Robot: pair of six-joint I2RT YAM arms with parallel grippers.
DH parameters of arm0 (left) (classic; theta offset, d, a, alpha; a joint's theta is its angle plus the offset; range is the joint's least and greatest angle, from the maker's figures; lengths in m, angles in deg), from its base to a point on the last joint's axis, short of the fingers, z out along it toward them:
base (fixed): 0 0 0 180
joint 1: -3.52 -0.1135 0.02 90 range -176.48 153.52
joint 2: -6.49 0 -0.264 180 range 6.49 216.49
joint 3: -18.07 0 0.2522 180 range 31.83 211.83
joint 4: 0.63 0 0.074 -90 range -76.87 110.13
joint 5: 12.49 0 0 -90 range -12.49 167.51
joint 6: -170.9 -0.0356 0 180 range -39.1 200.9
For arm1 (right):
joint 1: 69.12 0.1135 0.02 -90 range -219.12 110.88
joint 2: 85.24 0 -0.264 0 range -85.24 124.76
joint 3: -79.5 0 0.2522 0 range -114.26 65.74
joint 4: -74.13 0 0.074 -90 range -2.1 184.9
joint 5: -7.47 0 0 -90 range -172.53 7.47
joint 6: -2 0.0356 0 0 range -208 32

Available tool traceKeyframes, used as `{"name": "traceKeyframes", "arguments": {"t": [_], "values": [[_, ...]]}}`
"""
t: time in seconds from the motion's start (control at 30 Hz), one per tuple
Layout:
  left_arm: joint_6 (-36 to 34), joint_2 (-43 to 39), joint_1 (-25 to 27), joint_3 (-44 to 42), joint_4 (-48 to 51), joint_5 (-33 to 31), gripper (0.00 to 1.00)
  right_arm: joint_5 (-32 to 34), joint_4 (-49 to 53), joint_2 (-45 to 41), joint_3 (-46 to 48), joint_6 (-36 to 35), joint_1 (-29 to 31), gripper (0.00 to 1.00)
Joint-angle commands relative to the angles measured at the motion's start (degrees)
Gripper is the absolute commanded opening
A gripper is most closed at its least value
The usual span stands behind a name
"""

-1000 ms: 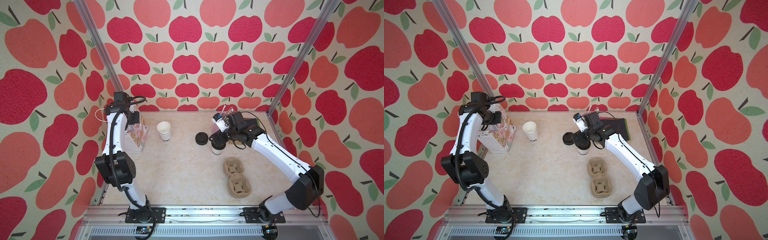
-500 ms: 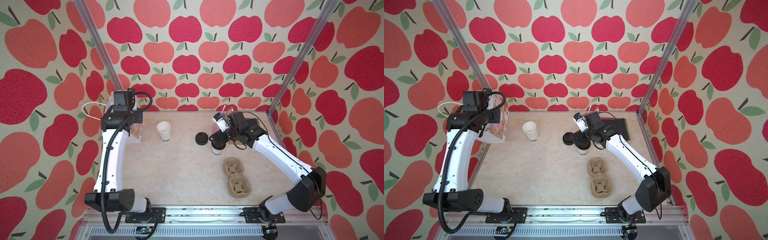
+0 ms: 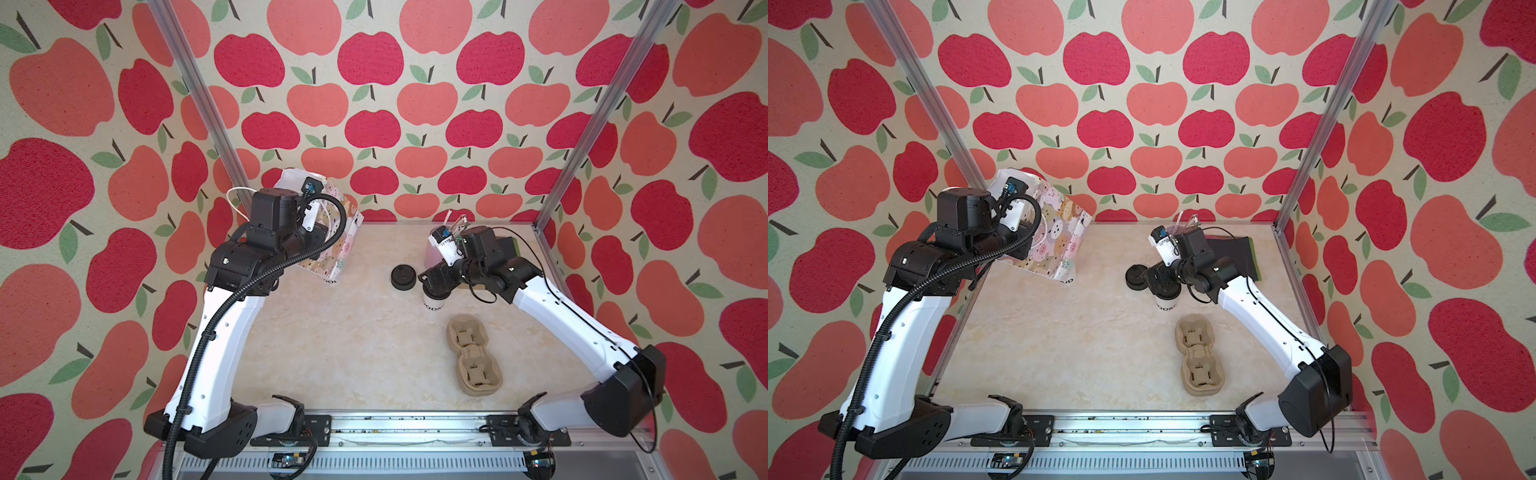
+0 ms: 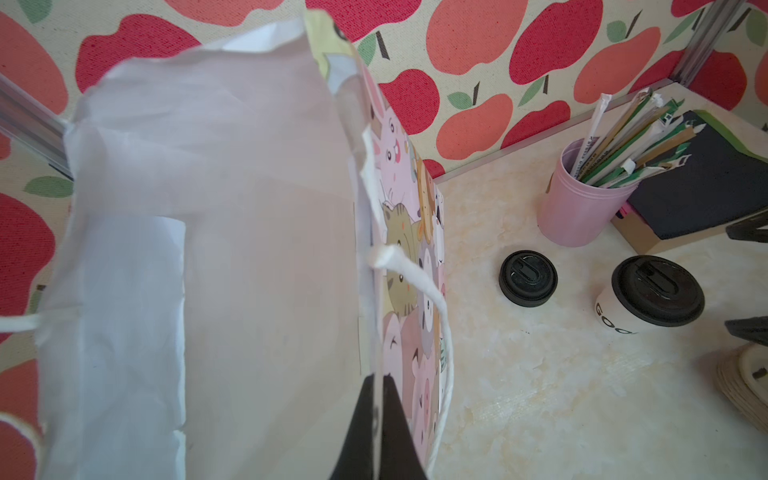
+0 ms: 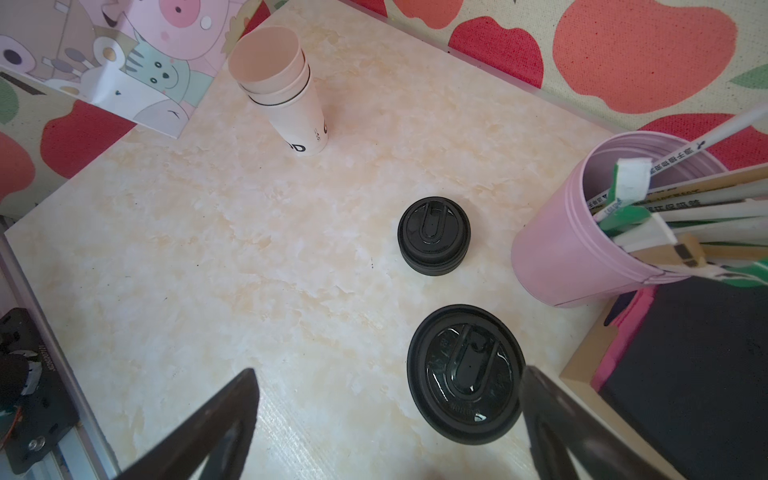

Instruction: Pack the takeout coffee

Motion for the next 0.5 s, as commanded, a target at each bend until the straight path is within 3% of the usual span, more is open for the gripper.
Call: {"name": "traceKeyframes", "arguments": {"t": [0.0,0.2,0.47], "values": [[0.87,0.03,3.18,0.43,2.94,1.16,0.00,-1.38,-0.87,-1.85,1.29,1.71,-0.25,0.99],[7.70,-0.53,9.66,-3.68,3.30,-0.24,0.00,-2.45,-1.23,-2.22,1.69,2.90,-0.24,0.99],[25.28,-2.68,15.24,-13.59,2.41,-4.76,0.00,-6.37,-3.83,-0.10,3.14,7.21,1.10,0.99]]}}
